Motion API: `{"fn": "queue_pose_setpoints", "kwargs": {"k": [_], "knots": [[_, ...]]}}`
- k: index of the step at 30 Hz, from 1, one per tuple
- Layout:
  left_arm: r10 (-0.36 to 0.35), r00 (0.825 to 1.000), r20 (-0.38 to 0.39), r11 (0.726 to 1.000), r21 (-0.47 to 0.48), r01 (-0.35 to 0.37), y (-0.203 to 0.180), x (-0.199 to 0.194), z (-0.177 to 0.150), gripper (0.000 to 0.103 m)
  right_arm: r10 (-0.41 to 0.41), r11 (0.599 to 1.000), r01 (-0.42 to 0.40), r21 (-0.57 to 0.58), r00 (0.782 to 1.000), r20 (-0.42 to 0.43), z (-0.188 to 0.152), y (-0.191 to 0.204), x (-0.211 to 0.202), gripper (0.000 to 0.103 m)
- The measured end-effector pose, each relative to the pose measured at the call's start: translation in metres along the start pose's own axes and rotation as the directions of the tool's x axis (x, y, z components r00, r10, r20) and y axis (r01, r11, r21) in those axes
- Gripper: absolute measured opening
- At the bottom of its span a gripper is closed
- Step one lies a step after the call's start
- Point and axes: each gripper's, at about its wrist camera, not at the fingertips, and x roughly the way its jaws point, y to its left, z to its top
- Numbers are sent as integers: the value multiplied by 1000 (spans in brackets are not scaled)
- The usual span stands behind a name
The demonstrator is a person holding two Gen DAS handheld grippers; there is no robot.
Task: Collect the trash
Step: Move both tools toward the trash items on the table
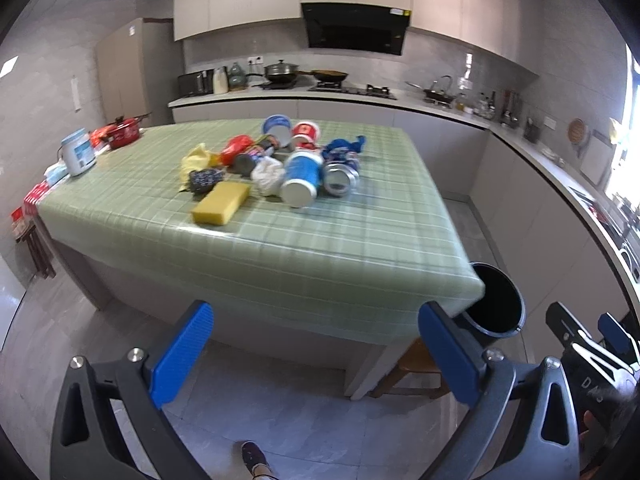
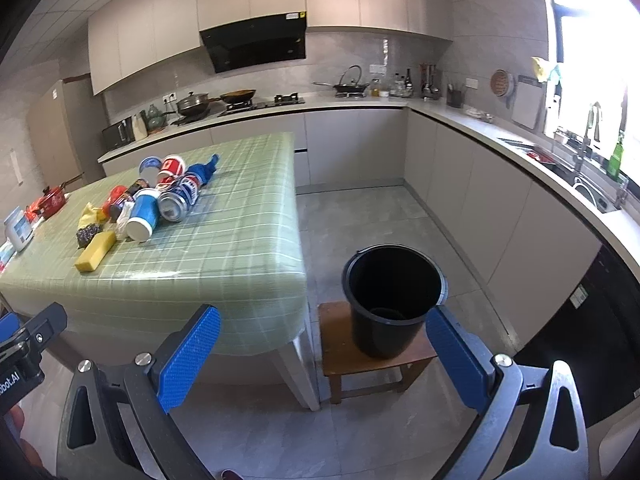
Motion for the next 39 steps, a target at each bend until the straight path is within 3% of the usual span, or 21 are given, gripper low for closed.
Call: {"fn": "queue_pose_setpoints", "kwargs": {"k": [11,21,28,39], "knots": [[41,998,-47,999,-34,-42,71,65,38,103,38,999,-39,-29,999,-18,25,86,49,103],[0,996,-85,1000,5,1,121,117,81,103,19,1000,-20,-20,999,-50,52,169,94,103],[-2,994,-105,1000,-14,1,142,155,109,103,12,1000,-13,-9,998,-59,68,196,117,103],[99,992,-78,993,-51,-103,160,192,143,103,172,983,-174,-60,984,-43,113,237,179,103]]}}
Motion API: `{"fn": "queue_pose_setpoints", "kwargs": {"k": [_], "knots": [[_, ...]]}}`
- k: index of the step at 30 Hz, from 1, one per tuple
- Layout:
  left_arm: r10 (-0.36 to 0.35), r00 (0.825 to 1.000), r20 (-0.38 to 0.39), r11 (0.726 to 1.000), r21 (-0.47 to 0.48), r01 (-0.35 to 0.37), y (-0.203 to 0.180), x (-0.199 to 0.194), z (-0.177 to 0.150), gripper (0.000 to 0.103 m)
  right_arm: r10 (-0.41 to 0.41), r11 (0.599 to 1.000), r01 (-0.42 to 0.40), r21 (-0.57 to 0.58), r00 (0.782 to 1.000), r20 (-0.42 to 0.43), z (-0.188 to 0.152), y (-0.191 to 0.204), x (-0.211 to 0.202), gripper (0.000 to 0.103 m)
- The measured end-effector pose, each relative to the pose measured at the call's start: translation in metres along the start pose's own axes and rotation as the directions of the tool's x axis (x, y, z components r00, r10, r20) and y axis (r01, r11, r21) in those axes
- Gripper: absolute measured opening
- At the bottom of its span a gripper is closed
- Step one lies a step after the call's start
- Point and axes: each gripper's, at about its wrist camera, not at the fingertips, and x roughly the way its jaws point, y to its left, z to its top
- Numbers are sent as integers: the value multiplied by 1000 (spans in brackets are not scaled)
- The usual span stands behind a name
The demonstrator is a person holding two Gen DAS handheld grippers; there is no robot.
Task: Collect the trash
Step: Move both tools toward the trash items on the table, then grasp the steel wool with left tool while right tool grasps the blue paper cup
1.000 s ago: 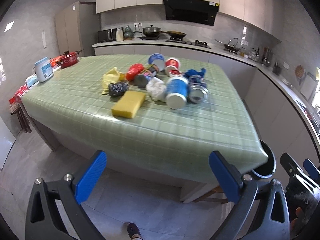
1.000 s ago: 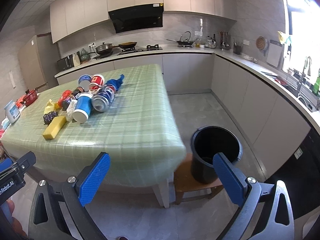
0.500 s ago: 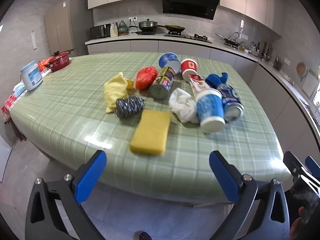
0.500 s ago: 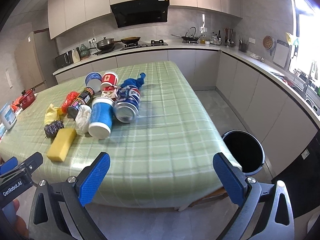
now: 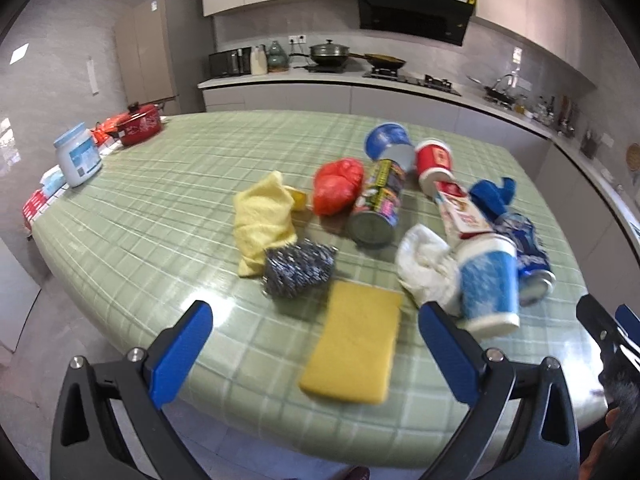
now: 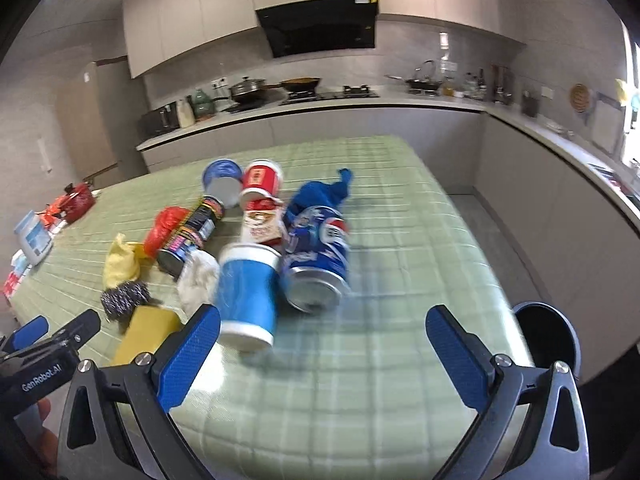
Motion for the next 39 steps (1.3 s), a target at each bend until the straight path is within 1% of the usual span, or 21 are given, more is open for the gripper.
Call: {"fn": "queue_pose_setpoints", "kwargs": {"k": [3,7,9,10,12,13,15,17,18,19,20,21,22,24,25,26,31,32,34,38,39], "knots": [[-21,999,-35,1000,-20,20,7,16,8,103,26,1000,-27,-15,999,-18,5,8,14,103],[-45,998,-53,999,12,46,10,39,16,100,33,999,-33,4,999,-30,9,22,32,102],[-70,994,-80,997,28,72,15,53,20,95,25,1000,-25,11,999,-43,8,29,40,99],[-85,992,-94,996,31,88,16,58,21,94,23,1000,-22,19,998,-54,7,34,46,96],[-114,986,-119,992,42,119,19,71,23,86,15,1000,-13,29,997,-78,4,42,56,94],[-125,983,-131,990,51,133,21,77,24,84,7,999,-4,32,996,-85,3,46,61,94],[-164,973,-161,983,55,175,26,88,24,75,-7,999,10,33,995,-97,0,52,67,91],[-196,962,-188,976,53,209,29,97,24,67,-17,999,22,39,993,-113,-3,58,73,83],[-207,958,-199,974,54,222,30,100,24,62,-20,999,26,44,992,-124,-4,59,76,81],[-223,952,-211,969,53,239,32,103,23,60,-25,998,32,50,991,-135,-5,60,78,79],[-236,947,-218,966,52,253,33,104,22,55,-30,998,38,55,990,-140,-6,61,80,79],[-255,941,-221,961,51,272,34,105,22,50,-37,997,47,63,989,-145,-7,61,82,79],[-265,939,-221,958,52,283,36,105,23,49,-39,996,50,71,988,-148,-8,61,84,79],[-280,934,-221,952,61,300,38,104,23,44,-39,995,53,86,987,-155,-10,61,87,73],[-287,933,-219,950,63,307,38,104,22,42,-35,995,50,88,986,-161,-10,62,90,65],[-296,930,-219,946,65,317,39,103,21,40,-29,995,44,88,985,-169,-11,63,93,61],[-327,920,-218,934,73,350,44,100,23,32,-28,994,45,97,986,-163,-11,64,97,61],[-332,919,-214,932,74,355,45,98,23,23,-26,995,42,95,986,-162,-11,65,98,60],[-340,916,-214,929,74,362,44,97,25,22,-16,995,31,92,987,-159,-11,66,97,59],[-342,917,-206,928,79,364,40,94,29,21,8,997,4,78,989,-149,-11,70,92,59],[-333,920,-206,931,85,356,39,93,29,21,9,998,1,67,989,-149,-11,72,91,59]]}}
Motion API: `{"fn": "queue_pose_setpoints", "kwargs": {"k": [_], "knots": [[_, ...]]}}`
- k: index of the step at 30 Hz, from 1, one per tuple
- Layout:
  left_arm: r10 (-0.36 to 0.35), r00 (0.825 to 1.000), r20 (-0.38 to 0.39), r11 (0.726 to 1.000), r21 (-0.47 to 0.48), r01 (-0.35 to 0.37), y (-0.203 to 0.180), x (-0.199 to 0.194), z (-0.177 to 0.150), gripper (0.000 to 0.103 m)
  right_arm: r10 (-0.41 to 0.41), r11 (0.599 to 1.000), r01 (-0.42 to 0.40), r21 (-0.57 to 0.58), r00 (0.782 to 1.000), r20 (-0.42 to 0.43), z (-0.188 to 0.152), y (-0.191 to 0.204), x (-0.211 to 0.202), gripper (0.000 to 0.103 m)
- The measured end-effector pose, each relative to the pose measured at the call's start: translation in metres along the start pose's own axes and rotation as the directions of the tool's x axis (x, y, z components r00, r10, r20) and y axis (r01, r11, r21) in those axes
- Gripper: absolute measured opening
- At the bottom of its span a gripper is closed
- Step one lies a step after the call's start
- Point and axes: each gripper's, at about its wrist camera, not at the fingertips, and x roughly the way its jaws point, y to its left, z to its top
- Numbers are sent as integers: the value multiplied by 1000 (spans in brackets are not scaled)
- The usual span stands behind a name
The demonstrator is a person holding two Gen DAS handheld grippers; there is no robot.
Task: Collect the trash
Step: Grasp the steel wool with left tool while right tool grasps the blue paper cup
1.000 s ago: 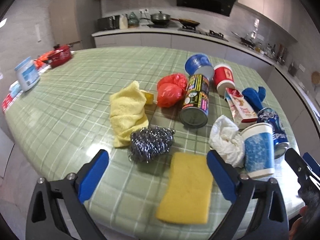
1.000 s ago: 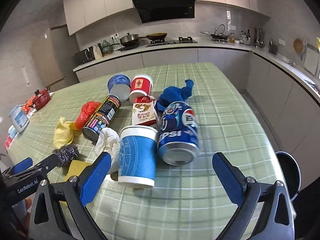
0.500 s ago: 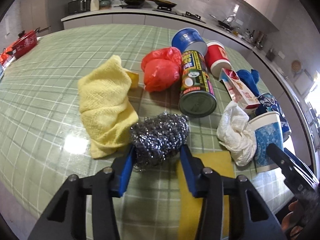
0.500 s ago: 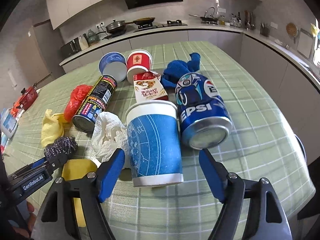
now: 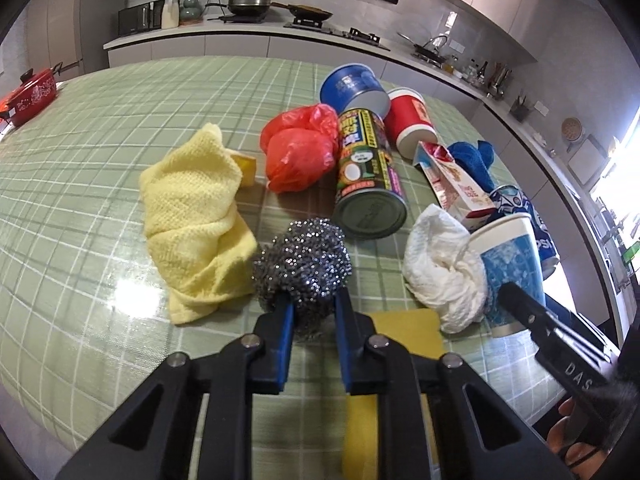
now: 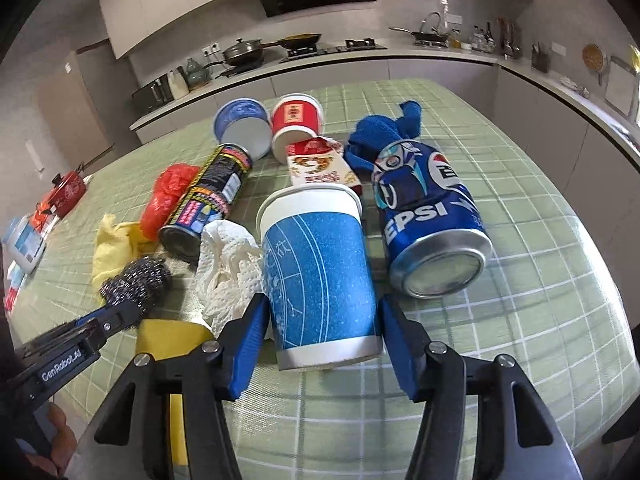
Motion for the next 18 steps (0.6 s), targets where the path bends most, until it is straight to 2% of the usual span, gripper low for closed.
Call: {"fn": "queue_pose_setpoints", "kwargs": {"k": [2,4,6,7,10,11,14,17,18], "knots": [[26,1000,-16,1000,-8,-26,-1,4,1,26,13,1000,-14,-16,1000,-24,-2,3,1,60],[20,999,-38,999,-30,-22,1,9,3,37,35,999,-35,-9,999,-33,-4,2,3,61],[44,999,-26,999,-26,-45,1,9,4,61,27,999,-28,-24,999,-29,-3,4,3,61],[50,999,-17,998,-24,-50,1,9,4,64,29,999,-30,-22,999,-26,-3,4,4,61],[30,999,-13,999,-21,-31,1,13,8,64,36,999,-36,-12,999,-34,-2,4,9,61],[27,1000,-13,999,-19,-27,1,14,9,64,38,999,-38,-6,998,-41,-2,4,11,61],[14,1000,-20,1000,-9,-14,2,19,10,44,57,998,-56,22,997,-57,-1,1,17,61],[2,1000,-4,1000,-6,-2,2,16,10,33,66,998,-64,24,996,-64,-1,1,21,59],[-4,1000,3,1000,0,4,1,15,11,21,64,998,-63,24,996,-60,-1,1,21,58]]}}
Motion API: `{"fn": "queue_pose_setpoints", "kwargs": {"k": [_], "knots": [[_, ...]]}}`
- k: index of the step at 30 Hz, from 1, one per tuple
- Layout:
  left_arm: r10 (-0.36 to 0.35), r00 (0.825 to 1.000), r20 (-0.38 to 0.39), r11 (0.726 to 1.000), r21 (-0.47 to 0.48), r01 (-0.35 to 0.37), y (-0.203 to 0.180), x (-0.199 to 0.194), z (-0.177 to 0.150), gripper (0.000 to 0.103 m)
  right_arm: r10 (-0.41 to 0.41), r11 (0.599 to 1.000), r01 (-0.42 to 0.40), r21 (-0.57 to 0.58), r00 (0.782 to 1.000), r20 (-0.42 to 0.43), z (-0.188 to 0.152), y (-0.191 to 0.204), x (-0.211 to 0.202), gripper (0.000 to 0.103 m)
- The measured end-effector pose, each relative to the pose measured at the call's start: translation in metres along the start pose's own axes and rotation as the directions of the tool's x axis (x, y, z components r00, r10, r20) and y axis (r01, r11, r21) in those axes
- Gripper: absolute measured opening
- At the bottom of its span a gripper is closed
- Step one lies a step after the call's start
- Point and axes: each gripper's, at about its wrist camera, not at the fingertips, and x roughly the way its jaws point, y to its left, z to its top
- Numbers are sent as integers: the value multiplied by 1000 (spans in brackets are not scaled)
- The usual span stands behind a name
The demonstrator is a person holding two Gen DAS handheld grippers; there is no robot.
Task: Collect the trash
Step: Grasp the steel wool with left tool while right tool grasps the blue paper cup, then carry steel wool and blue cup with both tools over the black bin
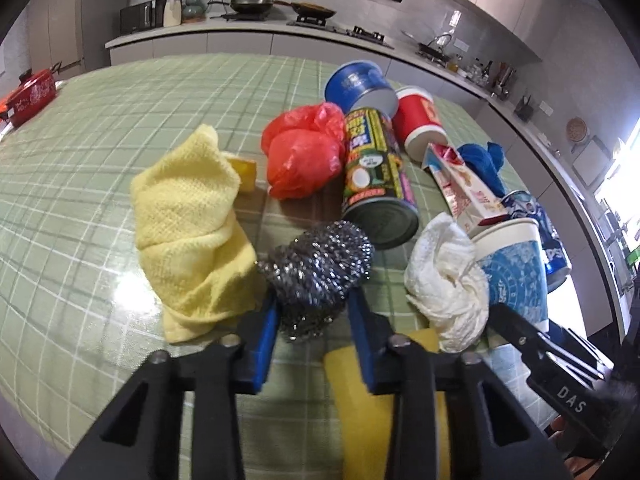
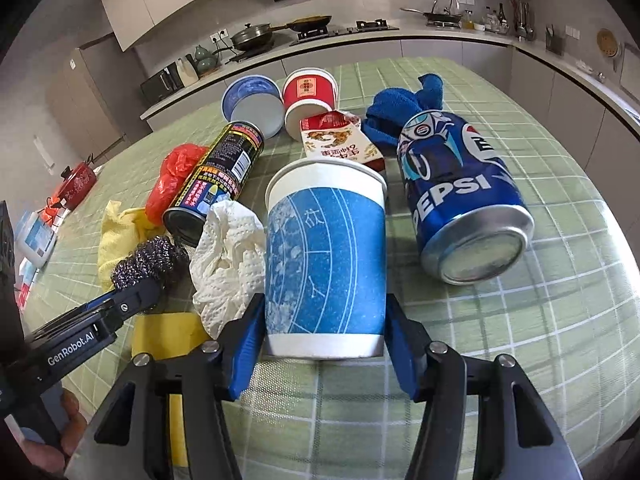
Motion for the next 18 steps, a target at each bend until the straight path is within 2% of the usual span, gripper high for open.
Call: {"fn": "queue_pose_setpoints", "kwargs": {"k": [8,18], "knots": [[-21,999,43,1000,-4,21,-6,-16,-3,18,-2,999,5,-51,998,60,2,5,-16,56],[-40,992,119,999,15,39,-31,-47,-5,18,31,998,-26,-55,995,93,4,-5,-43,56]]}}
